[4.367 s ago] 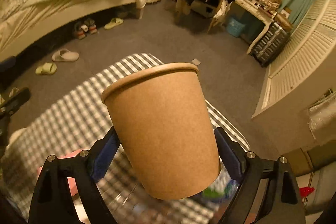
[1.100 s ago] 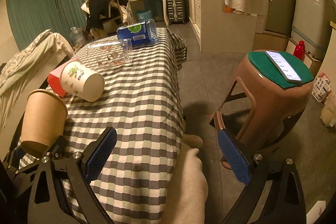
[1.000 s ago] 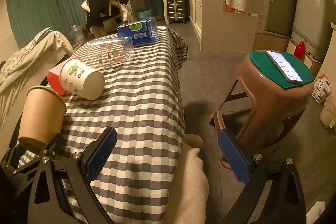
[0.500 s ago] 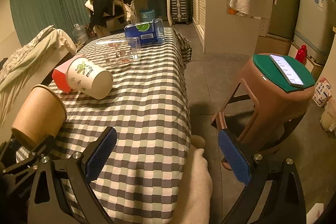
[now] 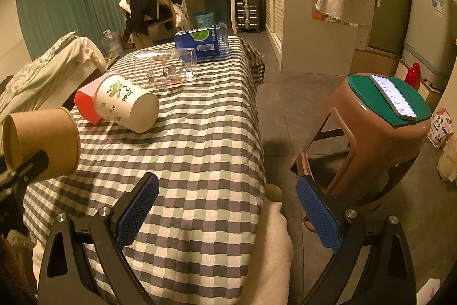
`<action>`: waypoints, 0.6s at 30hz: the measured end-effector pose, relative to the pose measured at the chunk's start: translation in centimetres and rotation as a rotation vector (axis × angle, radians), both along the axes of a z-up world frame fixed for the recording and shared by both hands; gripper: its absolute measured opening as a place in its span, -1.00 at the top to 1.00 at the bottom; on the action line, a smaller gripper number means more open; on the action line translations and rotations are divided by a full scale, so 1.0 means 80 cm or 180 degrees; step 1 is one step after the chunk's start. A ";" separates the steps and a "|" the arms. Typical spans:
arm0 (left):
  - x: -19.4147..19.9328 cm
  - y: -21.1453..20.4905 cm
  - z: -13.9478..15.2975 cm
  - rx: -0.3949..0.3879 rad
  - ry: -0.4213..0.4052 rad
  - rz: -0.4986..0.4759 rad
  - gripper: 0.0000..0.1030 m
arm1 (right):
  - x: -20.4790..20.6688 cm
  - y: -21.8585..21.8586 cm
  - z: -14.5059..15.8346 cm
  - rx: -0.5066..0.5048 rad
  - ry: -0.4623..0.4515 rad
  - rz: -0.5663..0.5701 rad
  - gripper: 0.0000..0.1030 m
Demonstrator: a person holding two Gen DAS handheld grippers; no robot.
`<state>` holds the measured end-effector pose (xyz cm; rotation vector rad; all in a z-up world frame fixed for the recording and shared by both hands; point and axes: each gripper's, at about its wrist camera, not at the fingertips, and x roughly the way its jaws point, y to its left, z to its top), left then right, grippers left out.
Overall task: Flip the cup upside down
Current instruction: 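Rotate the held brown cup with the left tool to stand vertical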
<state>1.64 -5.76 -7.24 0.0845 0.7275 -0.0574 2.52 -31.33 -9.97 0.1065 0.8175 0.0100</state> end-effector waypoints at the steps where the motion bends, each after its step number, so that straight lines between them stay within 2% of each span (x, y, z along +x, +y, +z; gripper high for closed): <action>1: 0.001 -0.001 0.000 -0.0003 0.0038 -0.0032 -0.54 | 0.001 0.000 0.000 -0.0005 0.0003 -0.0001 -0.89; 8: 0.000 0.000 0.007 0.0033 0.0473 -0.0355 -0.54 | 0.005 0.000 -0.001 -0.0020 0.0012 -0.0012 -0.89; 10: -0.002 -0.001 0.006 0.0129 0.0580 -0.0434 -0.54 | 0.008 -0.001 -0.002 -0.0023 0.0018 -0.0016 -0.89; 13: 0.001 -0.006 0.004 0.0301 0.0613 -0.0519 -0.54 | 0.012 -0.002 -0.003 -0.0016 0.0026 -0.0025 -0.89; 18: 0.020 -0.019 -0.008 0.0316 0.0639 -0.0586 -0.54 | 0.019 0.001 -0.006 -0.0019 0.0057 -0.0004 -0.89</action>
